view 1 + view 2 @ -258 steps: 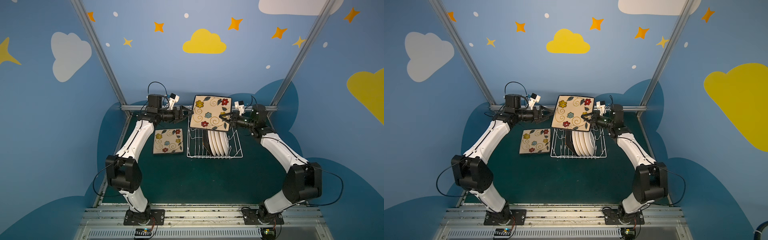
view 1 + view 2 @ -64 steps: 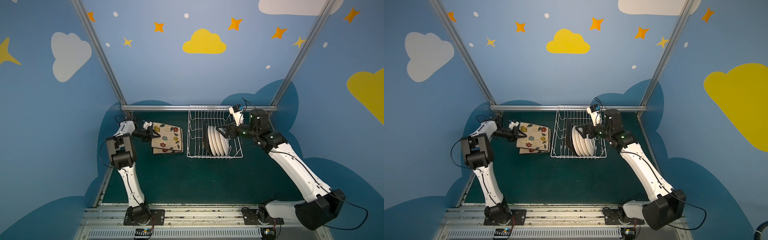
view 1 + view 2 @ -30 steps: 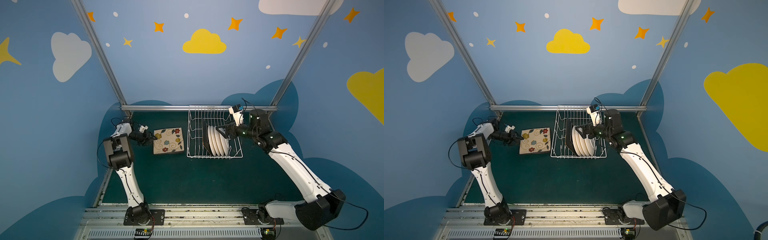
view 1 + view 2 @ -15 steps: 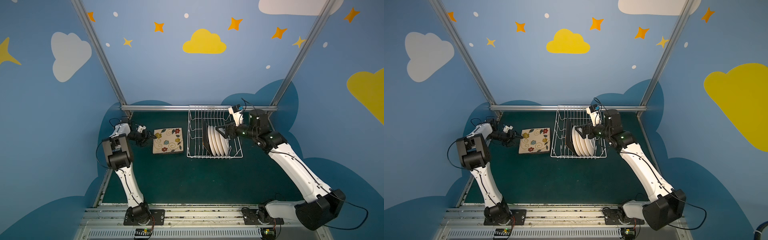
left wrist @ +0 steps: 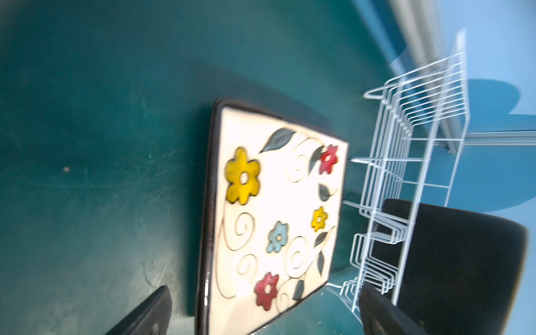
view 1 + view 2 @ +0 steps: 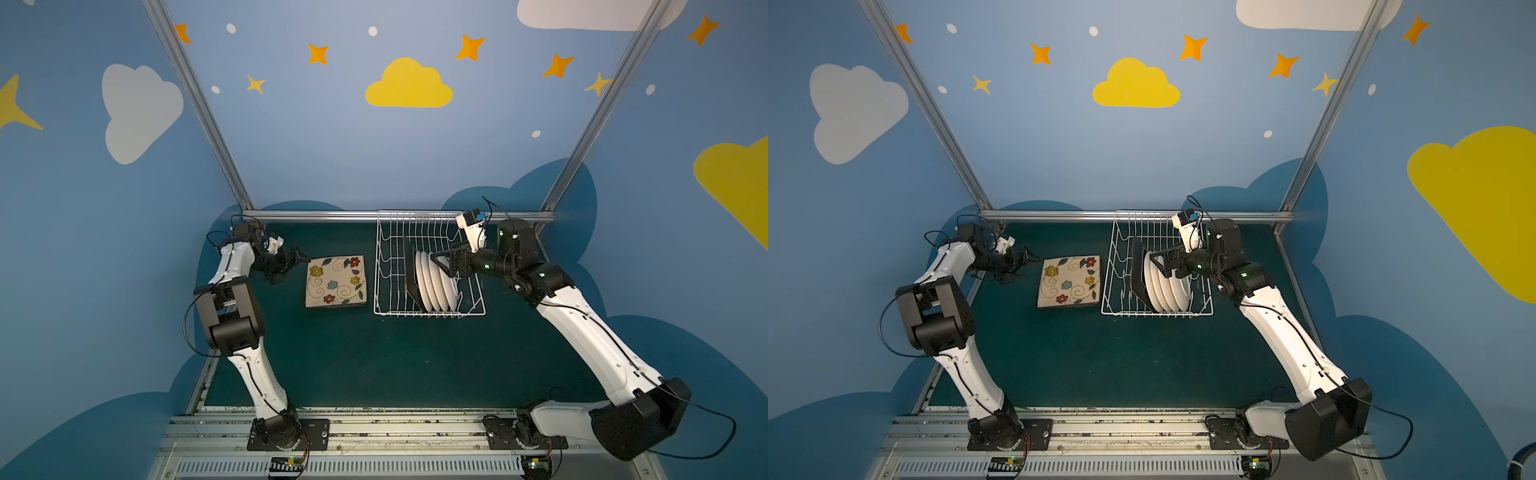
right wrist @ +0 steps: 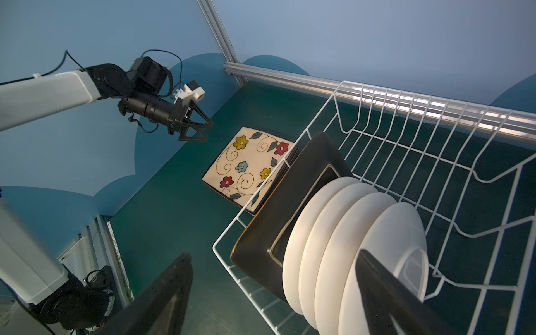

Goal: Unload the plates from the dish rack
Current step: Place the plate on the plate, then pick up a plate from the dish rack.

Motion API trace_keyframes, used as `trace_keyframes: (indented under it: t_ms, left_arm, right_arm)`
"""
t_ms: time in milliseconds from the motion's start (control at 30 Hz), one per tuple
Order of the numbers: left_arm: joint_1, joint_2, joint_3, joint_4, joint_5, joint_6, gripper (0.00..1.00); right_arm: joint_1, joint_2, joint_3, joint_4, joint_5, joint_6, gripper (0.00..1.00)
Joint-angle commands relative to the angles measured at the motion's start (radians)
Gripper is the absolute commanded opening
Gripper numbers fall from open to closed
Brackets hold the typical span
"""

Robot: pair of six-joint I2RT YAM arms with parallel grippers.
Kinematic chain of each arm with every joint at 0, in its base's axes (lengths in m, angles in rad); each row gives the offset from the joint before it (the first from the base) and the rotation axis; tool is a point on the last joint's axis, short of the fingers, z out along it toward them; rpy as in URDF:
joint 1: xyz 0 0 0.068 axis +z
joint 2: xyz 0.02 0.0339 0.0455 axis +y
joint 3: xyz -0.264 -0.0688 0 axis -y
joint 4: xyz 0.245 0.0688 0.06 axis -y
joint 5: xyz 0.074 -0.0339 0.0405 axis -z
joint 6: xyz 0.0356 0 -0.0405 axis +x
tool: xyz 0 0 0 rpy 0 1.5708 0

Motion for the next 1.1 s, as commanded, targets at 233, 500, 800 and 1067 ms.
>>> trace_keyframes:
  t_ms: [233, 500, 800, 1067]
  left_arm:
    - [-0.062, -0.223, 0.007, 0.011, -0.037, -0.052, 1.0]
    - [-0.184, -0.355, 0.037, -0.012, -0.048, -0.072, 1.0]
    - [-0.397, -0.448, -0.058, 0.145, -0.046, -0.234, 0.99]
    - [-0.544, -0.415, -0.028, 0.123, -0.174, -0.303, 0.98]
  right_arm:
    - [0.006, -0.016, -0.006, 0.01, 0.053, -0.001, 0.88]
    - [0.004, -0.032, -0.01, -0.025, 0.102, 0.012, 0.88]
    - [0.0, -0.035, -0.036, -0.043, 0.154, 0.058, 0.88]
    - [-0.014, -0.075, -0.071, -0.043, 0.29, 0.102, 0.88]
